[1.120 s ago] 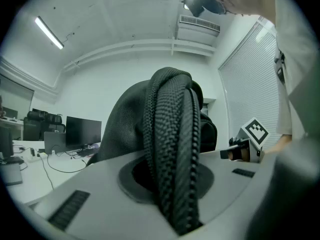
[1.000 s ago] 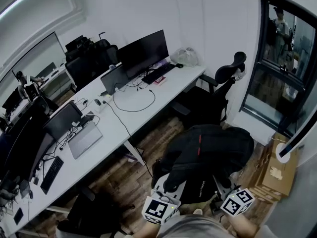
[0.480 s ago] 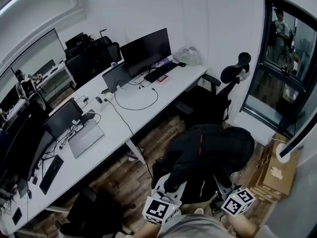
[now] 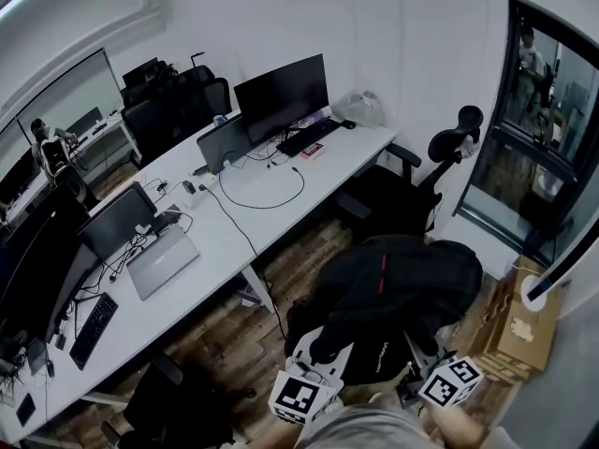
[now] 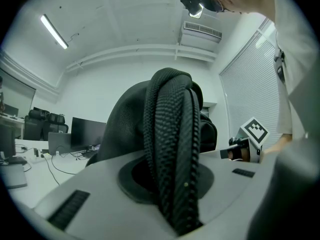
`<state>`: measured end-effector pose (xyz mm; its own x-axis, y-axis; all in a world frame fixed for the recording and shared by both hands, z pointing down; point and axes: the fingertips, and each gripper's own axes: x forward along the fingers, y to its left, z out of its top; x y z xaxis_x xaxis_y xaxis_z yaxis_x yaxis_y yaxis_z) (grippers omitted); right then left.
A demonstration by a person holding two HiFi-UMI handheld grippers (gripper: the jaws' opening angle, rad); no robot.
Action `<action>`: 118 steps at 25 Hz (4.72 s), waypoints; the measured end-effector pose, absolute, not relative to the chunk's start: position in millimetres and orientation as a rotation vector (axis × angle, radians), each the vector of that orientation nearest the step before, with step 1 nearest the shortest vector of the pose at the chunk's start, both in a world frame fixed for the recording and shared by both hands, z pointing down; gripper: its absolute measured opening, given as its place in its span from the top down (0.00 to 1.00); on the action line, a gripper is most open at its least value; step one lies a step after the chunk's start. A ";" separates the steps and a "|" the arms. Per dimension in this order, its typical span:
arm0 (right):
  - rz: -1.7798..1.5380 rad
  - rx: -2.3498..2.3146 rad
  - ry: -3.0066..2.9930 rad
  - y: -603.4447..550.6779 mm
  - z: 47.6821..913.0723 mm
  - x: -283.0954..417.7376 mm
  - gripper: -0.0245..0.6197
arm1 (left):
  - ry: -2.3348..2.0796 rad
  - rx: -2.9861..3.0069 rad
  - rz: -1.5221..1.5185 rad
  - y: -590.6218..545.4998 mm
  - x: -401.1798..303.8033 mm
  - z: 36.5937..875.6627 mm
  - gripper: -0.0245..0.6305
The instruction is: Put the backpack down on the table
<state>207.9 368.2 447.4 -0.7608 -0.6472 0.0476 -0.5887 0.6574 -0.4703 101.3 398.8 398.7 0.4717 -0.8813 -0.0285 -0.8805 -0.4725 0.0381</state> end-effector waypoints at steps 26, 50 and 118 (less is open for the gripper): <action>-0.746 -0.944 2.775 267.6 442.9 193.0 0.90 | -1.685 2.623 -0.058 301.2 88.4 395.1 0.89; -0.731 -0.799 2.828 136.3 428.8 205.1 0.91 | -1.830 2.566 -0.078 176.9 102.5 385.6 0.89; -0.613 -0.987 2.755 -362.9 396.9 25.4 0.91 | -1.768 2.672 -0.136 -331.8 -82.1 360.5 0.89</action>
<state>25.4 -362.9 396.9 -0.7720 -0.6357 -0.0042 -0.5739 0.6998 -0.4254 -82.1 -331.8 360.5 0.3888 -0.9151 -0.1067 -0.9207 -0.3903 -0.0074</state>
